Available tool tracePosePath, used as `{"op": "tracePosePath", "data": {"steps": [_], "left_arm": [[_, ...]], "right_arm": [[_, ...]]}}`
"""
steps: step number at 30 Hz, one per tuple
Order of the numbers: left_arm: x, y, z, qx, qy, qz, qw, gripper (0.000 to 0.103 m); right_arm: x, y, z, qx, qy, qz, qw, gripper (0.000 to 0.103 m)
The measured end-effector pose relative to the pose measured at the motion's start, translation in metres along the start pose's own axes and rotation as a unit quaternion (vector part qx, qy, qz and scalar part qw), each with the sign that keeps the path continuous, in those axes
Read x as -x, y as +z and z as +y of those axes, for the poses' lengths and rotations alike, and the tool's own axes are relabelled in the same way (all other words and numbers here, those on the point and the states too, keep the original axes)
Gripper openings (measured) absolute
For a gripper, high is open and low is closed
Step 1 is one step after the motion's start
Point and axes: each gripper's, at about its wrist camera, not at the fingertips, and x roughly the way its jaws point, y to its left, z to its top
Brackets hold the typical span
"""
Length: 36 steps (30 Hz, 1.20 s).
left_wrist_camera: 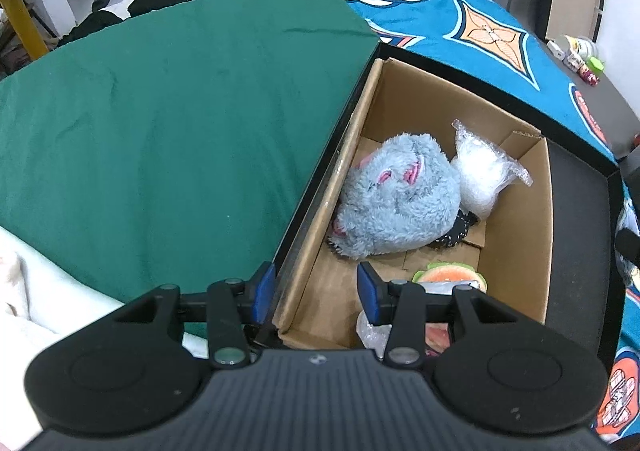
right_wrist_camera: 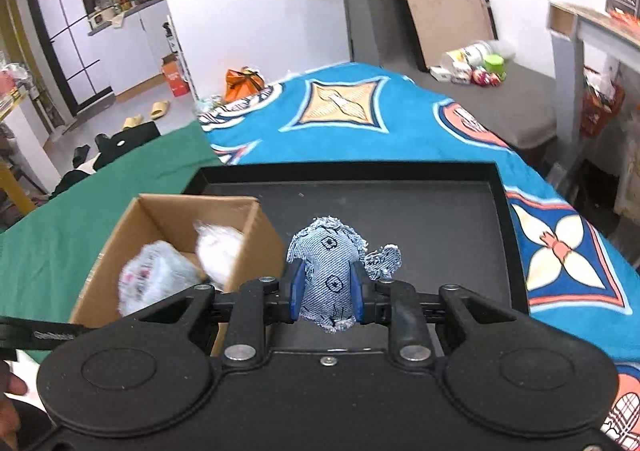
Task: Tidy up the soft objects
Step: 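Carry the denim plush into the box and open the right gripper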
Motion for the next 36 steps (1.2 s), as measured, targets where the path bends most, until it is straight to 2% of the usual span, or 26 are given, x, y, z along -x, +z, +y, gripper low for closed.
{"op": "tracePosePath", "data": {"steps": [5, 10, 14, 20, 22, 26, 33, 36], "left_arm": [[-0.002, 0.001, 0.01, 0.017, -0.021, 0.0, 0.9996, 0.043], [-0.006, 0.001, 0.015, 0.022, -0.045, 0.003, 0.9987, 0.037], [-0.007, 0.001, 0.024, 0.033, -0.052, 0.003, 0.9981, 0.026], [-0.011, 0.004, 0.033, 0.048, -0.066, 0.001, 0.9967, 0.017], [-0.012, 0.003, 0.034, 0.051, -0.069, 0.001, 0.9963, 0.017], [-0.011, 0.003, 0.037, 0.053, -0.077, -0.005, 0.9956, 0.017], [-0.008, 0.003, 0.042, 0.064, -0.086, -0.007, 0.9942, 0.019], [-0.001, 0.003, 0.036, 0.049, -0.081, -0.017, 0.9954, 0.02]], "right_arm": [[0.006, 0.009, 0.021, 0.013, 0.008, -0.009, 1.0, 0.024], [0.005, 0.013, 0.042, 0.025, 0.012, -0.009, 1.0, 0.024], [0.004, 0.013, 0.061, 0.035, 0.017, -0.008, 0.999, 0.024], [0.002, 0.013, 0.085, 0.049, 0.025, -0.007, 0.998, 0.025], [0.002, 0.013, 0.09, 0.05, 0.029, -0.01, 0.998, 0.027], [-0.001, 0.015, 0.094, 0.038, 0.025, -0.009, 0.999, 0.047], [0.017, 0.01, 0.086, 0.032, 0.016, -0.014, 0.999, 0.047], [0.024, 0.005, 0.083, 0.031, 0.011, -0.012, 0.999, 0.049]]}}
